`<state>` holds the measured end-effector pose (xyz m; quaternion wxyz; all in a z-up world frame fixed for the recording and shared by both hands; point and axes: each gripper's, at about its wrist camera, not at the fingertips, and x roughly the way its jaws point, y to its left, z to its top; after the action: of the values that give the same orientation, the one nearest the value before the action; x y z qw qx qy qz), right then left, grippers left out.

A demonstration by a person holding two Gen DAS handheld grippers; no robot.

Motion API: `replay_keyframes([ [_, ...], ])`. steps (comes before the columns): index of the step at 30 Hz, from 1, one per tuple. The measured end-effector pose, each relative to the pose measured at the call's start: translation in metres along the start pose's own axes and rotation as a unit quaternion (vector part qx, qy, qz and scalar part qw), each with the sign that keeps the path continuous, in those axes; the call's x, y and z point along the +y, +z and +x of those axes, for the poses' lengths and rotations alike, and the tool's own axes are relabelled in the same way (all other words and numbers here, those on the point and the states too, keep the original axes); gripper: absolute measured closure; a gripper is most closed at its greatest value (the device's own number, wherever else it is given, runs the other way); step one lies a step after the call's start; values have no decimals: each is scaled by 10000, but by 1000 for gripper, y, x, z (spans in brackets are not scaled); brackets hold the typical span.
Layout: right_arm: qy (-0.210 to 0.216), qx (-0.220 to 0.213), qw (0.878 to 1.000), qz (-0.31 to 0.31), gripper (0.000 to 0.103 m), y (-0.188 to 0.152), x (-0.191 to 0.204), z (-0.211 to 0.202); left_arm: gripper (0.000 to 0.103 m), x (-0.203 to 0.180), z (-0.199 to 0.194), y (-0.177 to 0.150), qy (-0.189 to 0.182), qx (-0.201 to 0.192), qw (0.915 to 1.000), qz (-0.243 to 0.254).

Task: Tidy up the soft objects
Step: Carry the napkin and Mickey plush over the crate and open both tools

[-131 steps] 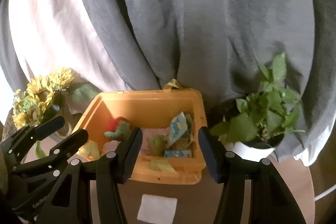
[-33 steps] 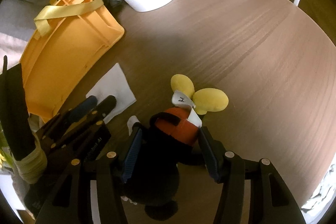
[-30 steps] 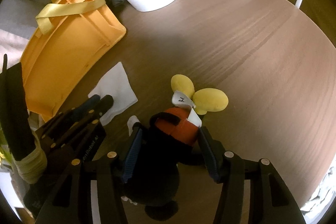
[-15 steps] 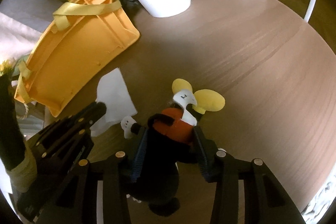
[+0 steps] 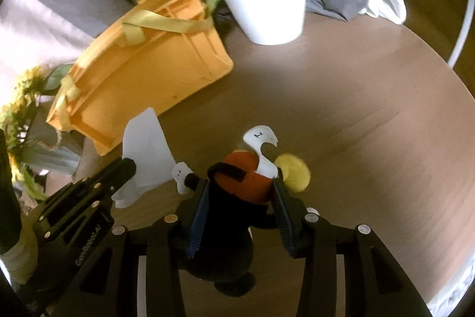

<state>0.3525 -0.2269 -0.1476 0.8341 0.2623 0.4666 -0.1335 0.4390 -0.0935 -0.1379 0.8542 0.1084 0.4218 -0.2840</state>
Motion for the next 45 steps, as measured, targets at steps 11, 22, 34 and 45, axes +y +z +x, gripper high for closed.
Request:
replay_keyframes([
  [11,336,-420,9971,-547,60,15,12,-28,95,-1,-45,3,383,-498,9969,-478],
  [22,658,-975,9892,-871,60,41,17,-61,95,-10,-80,23,646,-1102,9898,-623],
  [34,1015,-1527,9767,-1118,60,69,36,-89,95,-4,-115,50,935,-1741,9782,-638],
  [45,1308,-1919,9640,-1293,60,93,61,-104,95,9,-134,74,1059,-2187,9681,-610],
])
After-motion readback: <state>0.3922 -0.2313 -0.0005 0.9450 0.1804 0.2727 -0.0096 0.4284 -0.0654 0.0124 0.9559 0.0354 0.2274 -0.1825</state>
